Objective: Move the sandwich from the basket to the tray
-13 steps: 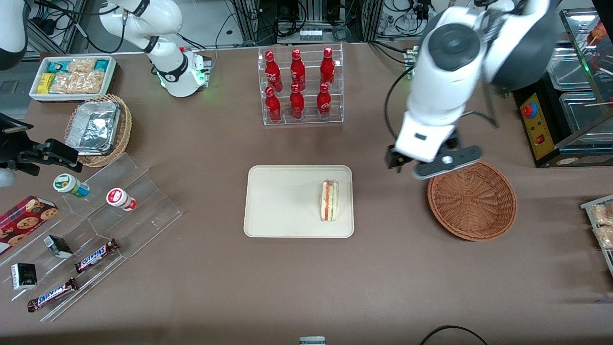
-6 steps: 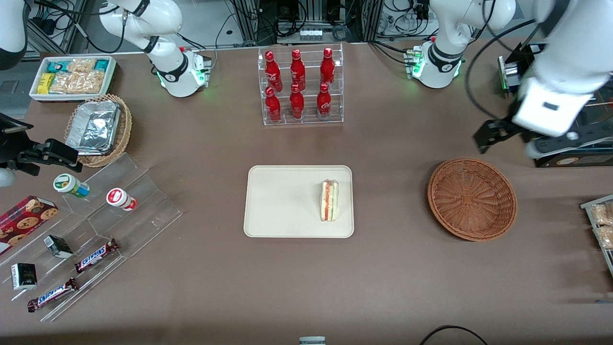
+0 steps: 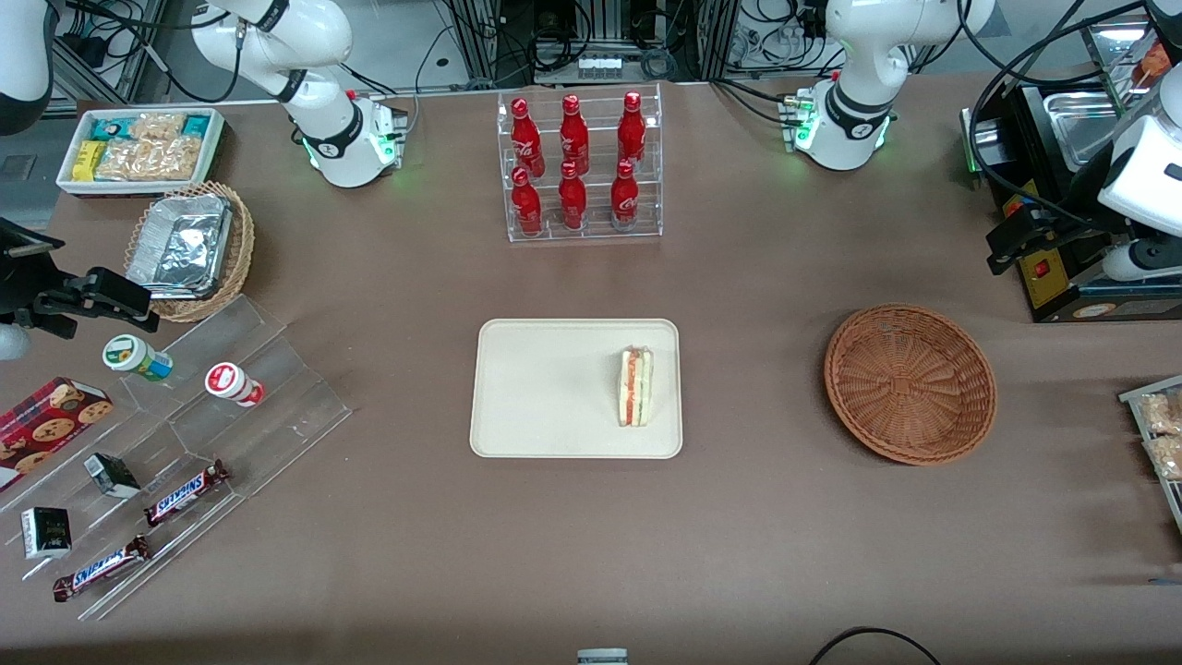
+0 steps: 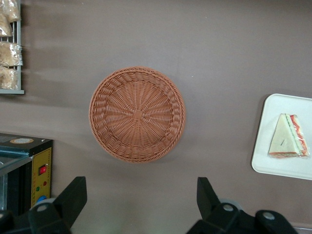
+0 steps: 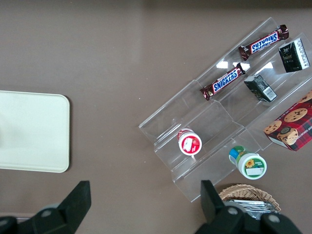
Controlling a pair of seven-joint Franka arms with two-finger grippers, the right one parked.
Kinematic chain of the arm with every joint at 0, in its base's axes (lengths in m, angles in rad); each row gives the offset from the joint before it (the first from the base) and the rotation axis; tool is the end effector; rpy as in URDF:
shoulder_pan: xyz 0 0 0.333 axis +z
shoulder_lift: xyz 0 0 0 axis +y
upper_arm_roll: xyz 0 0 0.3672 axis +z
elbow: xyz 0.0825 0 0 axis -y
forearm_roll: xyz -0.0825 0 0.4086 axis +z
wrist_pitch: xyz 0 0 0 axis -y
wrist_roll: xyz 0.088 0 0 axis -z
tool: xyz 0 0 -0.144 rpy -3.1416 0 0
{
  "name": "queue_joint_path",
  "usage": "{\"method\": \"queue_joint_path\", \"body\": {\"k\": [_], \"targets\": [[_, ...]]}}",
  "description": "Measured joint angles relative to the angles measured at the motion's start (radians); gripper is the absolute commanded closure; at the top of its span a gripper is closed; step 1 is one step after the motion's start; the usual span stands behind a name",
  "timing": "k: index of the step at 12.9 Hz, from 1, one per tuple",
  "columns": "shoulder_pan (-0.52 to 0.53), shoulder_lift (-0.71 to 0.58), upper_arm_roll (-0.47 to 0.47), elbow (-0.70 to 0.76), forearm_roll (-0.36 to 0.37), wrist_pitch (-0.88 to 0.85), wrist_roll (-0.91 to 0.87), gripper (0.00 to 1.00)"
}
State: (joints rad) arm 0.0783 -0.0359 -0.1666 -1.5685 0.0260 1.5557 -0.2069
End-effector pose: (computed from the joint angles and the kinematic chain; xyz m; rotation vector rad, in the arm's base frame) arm 0.5638 -0.0480 0.6588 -3.1075 -0.1856 -0.0421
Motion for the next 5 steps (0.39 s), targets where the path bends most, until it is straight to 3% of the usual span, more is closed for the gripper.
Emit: {"method": "queue_joint_path", "body": {"k": [2,5], "targets": [[0.047,0.0,-0.054,-0.002,-0.001,-0.001,0.001,0.0],[0.047,0.001,-0.058,-0.002,-0.001,-0.001,0.001,0.0]]}}
